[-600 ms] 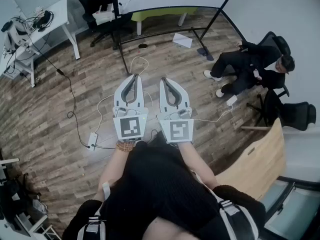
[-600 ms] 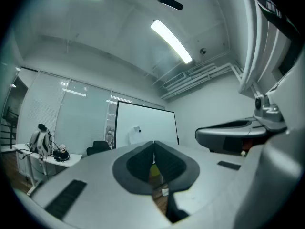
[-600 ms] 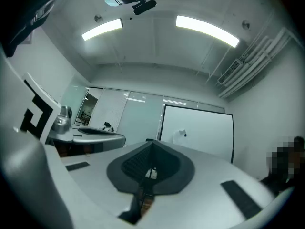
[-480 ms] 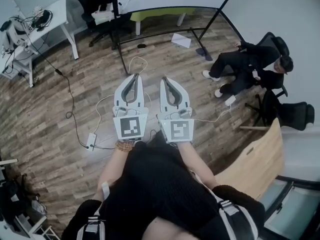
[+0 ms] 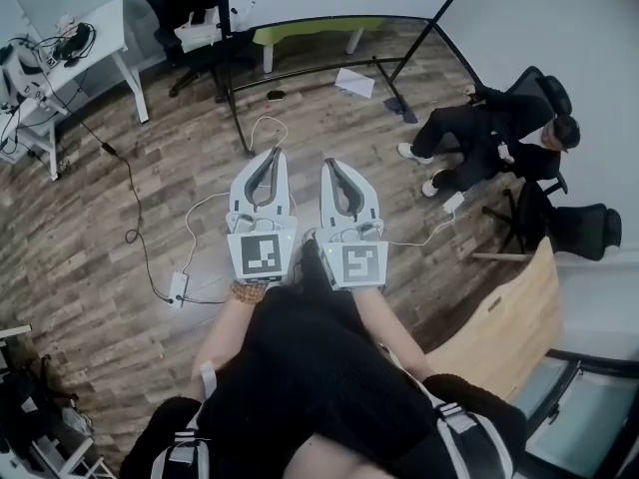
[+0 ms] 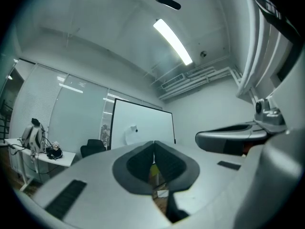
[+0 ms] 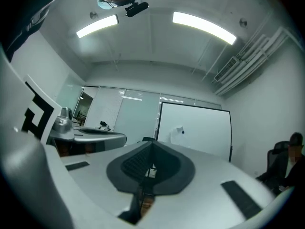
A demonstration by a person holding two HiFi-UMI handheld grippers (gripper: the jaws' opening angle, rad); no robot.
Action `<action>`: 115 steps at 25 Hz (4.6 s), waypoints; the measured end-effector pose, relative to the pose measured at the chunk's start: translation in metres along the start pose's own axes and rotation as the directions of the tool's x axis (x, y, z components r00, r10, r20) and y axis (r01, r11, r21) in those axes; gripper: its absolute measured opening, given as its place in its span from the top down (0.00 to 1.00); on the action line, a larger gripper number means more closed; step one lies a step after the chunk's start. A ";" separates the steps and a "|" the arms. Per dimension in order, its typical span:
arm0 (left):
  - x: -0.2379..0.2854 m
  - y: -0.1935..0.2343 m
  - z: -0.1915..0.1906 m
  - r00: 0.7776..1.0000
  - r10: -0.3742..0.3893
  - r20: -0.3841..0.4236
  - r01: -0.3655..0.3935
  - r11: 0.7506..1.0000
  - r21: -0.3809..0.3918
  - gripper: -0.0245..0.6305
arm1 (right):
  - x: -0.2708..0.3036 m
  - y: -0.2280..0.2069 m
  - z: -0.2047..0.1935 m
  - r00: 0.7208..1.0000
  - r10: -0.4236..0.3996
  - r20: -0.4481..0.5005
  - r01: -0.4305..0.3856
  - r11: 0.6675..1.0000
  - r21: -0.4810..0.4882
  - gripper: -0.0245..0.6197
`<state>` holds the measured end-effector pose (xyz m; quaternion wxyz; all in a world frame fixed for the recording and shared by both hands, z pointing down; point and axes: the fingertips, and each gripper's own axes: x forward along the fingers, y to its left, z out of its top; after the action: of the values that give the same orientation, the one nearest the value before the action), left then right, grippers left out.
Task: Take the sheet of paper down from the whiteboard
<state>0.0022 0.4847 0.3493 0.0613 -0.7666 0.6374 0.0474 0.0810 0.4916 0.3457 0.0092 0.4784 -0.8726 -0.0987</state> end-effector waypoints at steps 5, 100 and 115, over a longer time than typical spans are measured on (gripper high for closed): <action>0.031 0.002 -0.013 0.999 0.003 -0.037 -0.003 1.000 0.009 0.94 | 0.028 -0.024 -0.017 1.000 0.001 -0.007 -0.001 1.000 0.023 0.96; 0.641 0.220 -0.160 0.949 0.261 -0.173 -0.258 0.965 0.041 0.94 | 0.652 -0.353 -0.112 0.976 0.181 0.120 -0.192 0.978 0.087 0.96; 0.653 0.255 -0.160 0.955 0.267 -0.132 -0.270 0.963 -0.008 0.87 | 0.683 -0.358 -0.099 0.980 0.159 0.118 -0.160 0.987 0.000 0.96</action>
<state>-0.1300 -0.2203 0.4002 0.0027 -0.6751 0.7376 0.0139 0.0194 -0.2832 0.3249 -0.0367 0.4001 -0.9076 -0.1213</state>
